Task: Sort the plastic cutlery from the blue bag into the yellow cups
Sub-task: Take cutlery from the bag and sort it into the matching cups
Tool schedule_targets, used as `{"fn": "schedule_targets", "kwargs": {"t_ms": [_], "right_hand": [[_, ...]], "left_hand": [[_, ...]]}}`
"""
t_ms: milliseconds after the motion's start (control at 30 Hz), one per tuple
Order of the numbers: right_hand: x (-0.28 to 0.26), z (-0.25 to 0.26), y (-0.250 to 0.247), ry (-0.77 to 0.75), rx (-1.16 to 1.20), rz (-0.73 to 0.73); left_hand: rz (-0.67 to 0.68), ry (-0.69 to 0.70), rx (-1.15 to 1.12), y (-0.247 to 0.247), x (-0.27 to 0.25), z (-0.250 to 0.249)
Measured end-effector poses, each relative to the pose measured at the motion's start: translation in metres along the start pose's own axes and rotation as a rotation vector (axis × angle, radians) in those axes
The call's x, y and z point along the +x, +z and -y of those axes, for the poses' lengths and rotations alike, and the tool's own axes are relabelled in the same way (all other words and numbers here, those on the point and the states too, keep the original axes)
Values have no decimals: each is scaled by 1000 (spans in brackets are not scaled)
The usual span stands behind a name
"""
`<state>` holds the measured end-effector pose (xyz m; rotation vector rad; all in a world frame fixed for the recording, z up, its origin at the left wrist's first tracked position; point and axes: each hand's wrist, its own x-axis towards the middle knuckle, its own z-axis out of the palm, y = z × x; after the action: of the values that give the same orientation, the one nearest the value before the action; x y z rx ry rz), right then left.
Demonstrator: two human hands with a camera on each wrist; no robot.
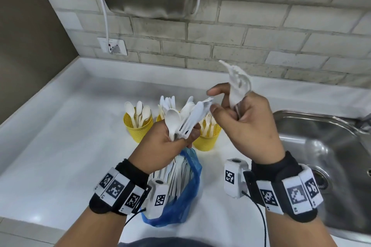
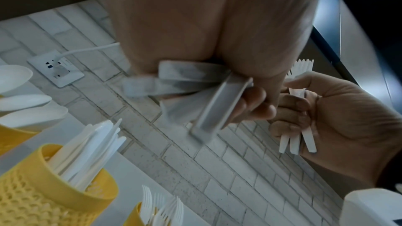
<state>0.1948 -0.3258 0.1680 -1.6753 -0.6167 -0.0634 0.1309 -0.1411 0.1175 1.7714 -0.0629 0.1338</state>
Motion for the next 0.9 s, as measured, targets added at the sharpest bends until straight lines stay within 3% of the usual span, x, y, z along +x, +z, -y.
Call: {"fn": "schedule_targets", "kwargs": {"t_ms": [100, 267, 500, 600, 767, 900], "right_hand": [[1, -3, 0, -28, -113, 17], [3, 1, -5, -107, -19, -141], [3, -11, -8, 55, 127, 15], [3, -16, -6, 132, 313, 14], [7, -13, -4, 173, 572, -111], [6, -16, -4, 174, 552, -22]], "left_hand": [[24, -9, 29, 0, -1, -3], [34, -44, 73, -1, -3, -5], [75, -18, 88, 2, -2, -10], [92, -3, 111, 3, -3, -14], [83, -20, 92, 1, -3, -16], [90, -16, 129, 0, -2, -14]]}}
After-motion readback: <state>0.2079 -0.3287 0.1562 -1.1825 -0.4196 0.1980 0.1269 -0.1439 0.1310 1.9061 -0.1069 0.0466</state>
